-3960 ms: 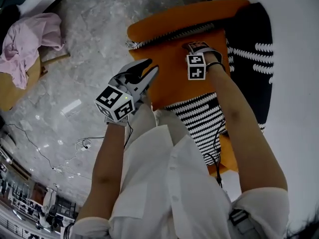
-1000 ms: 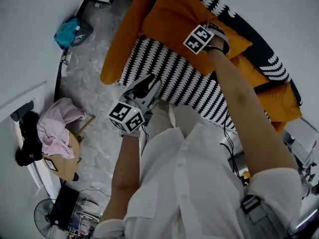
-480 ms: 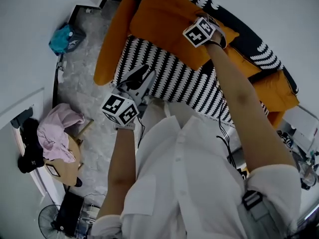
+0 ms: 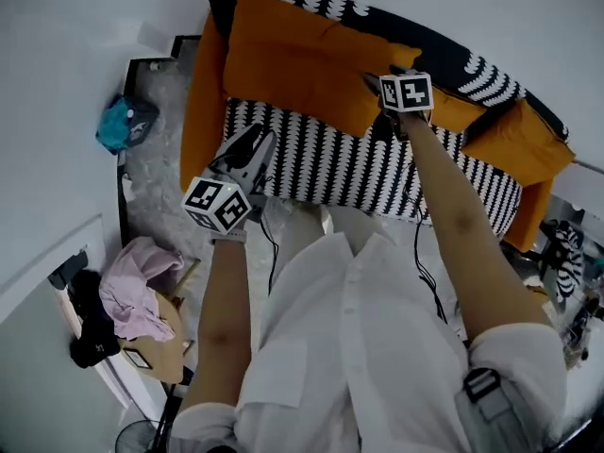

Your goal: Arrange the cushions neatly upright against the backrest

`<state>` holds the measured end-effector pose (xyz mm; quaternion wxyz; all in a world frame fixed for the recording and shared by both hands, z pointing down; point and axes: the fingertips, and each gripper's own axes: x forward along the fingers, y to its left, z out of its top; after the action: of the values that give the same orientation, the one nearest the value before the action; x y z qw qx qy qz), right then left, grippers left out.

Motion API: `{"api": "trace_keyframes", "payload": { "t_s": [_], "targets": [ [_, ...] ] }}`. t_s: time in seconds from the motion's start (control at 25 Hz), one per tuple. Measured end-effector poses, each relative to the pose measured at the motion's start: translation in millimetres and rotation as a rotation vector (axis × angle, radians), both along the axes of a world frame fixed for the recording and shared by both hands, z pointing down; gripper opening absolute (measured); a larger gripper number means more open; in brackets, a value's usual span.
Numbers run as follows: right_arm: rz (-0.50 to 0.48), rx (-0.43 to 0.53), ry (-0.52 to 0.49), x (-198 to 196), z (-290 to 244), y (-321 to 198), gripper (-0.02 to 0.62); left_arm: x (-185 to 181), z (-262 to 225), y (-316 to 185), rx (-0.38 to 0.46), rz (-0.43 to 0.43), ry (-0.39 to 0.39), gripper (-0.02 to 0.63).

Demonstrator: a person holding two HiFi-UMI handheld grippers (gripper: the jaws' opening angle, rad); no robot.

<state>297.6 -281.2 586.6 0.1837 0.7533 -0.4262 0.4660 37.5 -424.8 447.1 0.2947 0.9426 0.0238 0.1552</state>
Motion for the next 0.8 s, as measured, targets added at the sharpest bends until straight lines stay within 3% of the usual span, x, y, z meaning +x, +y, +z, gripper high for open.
{"api": "trace_keyframes", "payload": {
  "t_s": [0.2,0.4,0.56,0.8],
  "targets": [
    [0.174,0.111,-0.150,9,23,32,0.331,47,41,-55,0.116,0.028,-0.131,0.251],
    [0.309,0.173,-0.200,33,44,39,0.342,94,91,-131,0.225,-0.011,-0.270,0.312],
    [0.413,0.230,-0.212,58,58,42,0.350,139,125,-172,0.295,0.008,-0.362,0.354],
    [0.448,0.232,-0.217,67,92,41,0.356,194,165,-186,0.379,0.091,-0.484,0.367]
  ]
}}
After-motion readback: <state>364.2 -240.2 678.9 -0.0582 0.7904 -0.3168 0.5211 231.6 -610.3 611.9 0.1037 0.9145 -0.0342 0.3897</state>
